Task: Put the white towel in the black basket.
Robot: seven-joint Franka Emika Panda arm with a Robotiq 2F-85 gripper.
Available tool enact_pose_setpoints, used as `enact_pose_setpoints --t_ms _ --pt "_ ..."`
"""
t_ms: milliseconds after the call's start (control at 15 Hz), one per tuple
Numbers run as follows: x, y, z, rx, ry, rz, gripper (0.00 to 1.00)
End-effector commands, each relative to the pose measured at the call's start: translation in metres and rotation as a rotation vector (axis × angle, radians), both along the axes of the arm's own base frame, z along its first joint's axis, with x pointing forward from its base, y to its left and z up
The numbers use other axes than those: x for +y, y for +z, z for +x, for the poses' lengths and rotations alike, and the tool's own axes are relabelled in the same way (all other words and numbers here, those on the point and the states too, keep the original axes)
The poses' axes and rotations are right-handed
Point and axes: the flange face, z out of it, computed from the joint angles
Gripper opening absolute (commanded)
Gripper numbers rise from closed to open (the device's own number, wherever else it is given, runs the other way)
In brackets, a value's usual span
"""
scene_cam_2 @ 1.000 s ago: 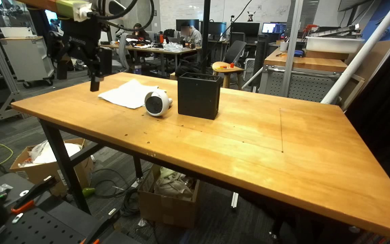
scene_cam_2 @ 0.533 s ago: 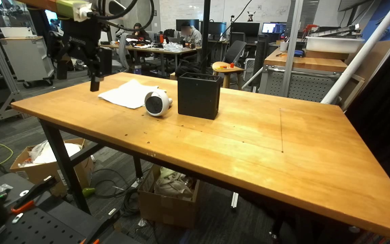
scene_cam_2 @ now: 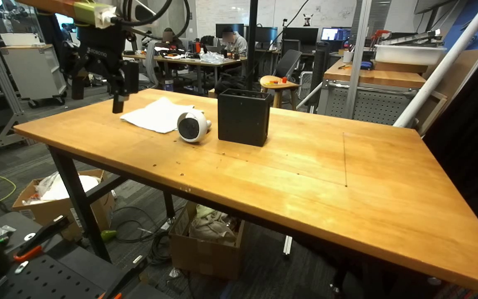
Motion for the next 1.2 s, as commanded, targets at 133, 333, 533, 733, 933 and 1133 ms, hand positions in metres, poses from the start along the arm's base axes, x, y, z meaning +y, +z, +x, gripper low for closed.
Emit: enact_pose_setpoints --t_ms 133,333,533,733,933,1133 --pt "0.027 0.013 0.053 -0.03 0.126 -0.1 1.0" --pt "0.04 0.021 0.087 -0.065 0.192 -0.16 1.0" --pt "0.055 0.026 0.13 -0.124 0.262 -0.2 1.0" --pt "0.073 0.03 0.174 -0.2 0.325 -0.22 1.0" --pt "0.091 0.028 0.215 -0.258 0.389 -0.23 1.0" --pt "0.111 0.019 0.248 -0.293 0.445 -0.237 1.0"
